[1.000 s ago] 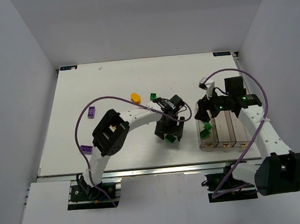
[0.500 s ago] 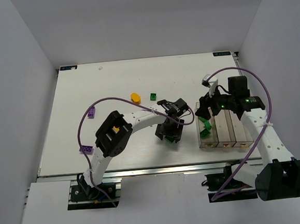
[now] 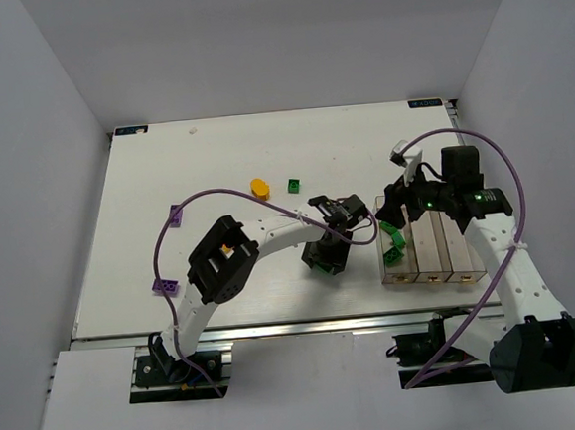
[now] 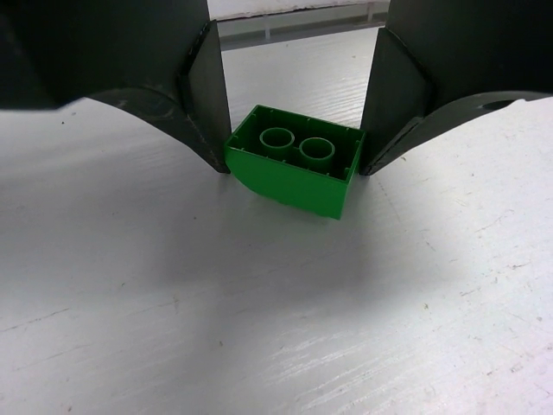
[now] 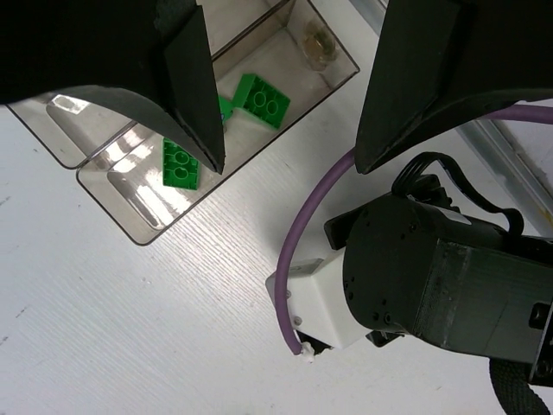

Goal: Sort the legos into containers by color

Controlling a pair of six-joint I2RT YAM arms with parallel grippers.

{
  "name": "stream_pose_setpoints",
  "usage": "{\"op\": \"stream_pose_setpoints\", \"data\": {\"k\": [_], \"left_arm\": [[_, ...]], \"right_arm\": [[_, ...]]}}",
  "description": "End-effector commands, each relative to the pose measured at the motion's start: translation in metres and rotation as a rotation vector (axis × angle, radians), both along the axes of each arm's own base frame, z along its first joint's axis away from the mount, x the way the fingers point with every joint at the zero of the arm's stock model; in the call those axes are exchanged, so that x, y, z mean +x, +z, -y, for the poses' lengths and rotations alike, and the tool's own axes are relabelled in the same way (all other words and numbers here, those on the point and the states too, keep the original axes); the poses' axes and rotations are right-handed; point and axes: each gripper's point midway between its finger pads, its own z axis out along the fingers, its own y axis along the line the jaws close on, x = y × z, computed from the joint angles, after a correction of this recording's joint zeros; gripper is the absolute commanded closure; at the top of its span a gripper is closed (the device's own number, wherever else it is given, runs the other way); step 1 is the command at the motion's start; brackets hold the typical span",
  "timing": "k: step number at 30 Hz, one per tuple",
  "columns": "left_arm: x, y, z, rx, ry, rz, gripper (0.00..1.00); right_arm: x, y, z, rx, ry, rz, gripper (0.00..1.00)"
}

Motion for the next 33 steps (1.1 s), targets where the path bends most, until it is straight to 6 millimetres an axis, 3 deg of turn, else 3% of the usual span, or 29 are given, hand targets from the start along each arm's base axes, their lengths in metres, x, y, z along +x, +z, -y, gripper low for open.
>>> {"op": "stream_pose_setpoints", "data": {"k": [1,2,4,5,7,10,14,20,21,23,24,31,33], "left_arm": [[0.01,0.019,0.009,-0.048,-0.002,0.066,0.61],[0.011,0.025,0.013,-0.071,-0.006,0.074,0.63],[0.014,0.049,0.026,-0.16,-0.019,0.099,0.68],[0.021,0.059,0.035,-0.225,-0.022,0.119,0.7],[0.017,0.085,0.054,-0.344,-0.068,0.114,0.71],[0.014,0.121,0.089,-0.527,-0.154,0.107,0.72],[0.015,0.154,0.126,-0.699,-0.255,0.125,0.73],[0.022,0.17,0.158,-0.796,-0.318,0.13,0.72],[0.023,0.158,0.163,-0.784,-0.32,0.113,0.71],[0.024,0.157,0.17,-0.801,-0.334,0.103,0.7],[0.024,0.148,0.173,-0.793,-0.334,0.089,0.68],[0.023,0.126,0.184,-0.789,-0.345,0.038,0.38],[0.024,0.124,0.184,-0.787,-0.342,0.036,0.35]], "right_arm": [[0.007,0.02,0.003,0.009,-0.034,0.071,0.33],[0.008,0.023,0.005,0.008,-0.051,0.081,0.34],[0.019,0.028,0.015,-0.006,-0.146,0.095,0.53],[0.025,0.029,0.026,-0.033,-0.217,0.109,0.8],[0.034,0.04,0.036,-0.017,-0.321,0.141,1.0],[0.042,0.052,0.051,-0.008,-0.445,0.182,1.0],[0.043,0.063,0.062,0.006,-0.526,0.211,1.0],[0.039,0.066,0.066,0.008,-0.547,0.228,1.0],[0.039,0.067,0.068,0.007,-0.553,0.232,1.0],[0.039,0.068,0.069,0.009,-0.557,0.239,1.0],[0.038,0.069,0.068,0.009,-0.554,0.242,1.0],[0.036,0.069,0.07,0.009,-0.557,0.25,1.0],[0.035,0.07,0.07,0.011,-0.556,0.255,1.0]]}}
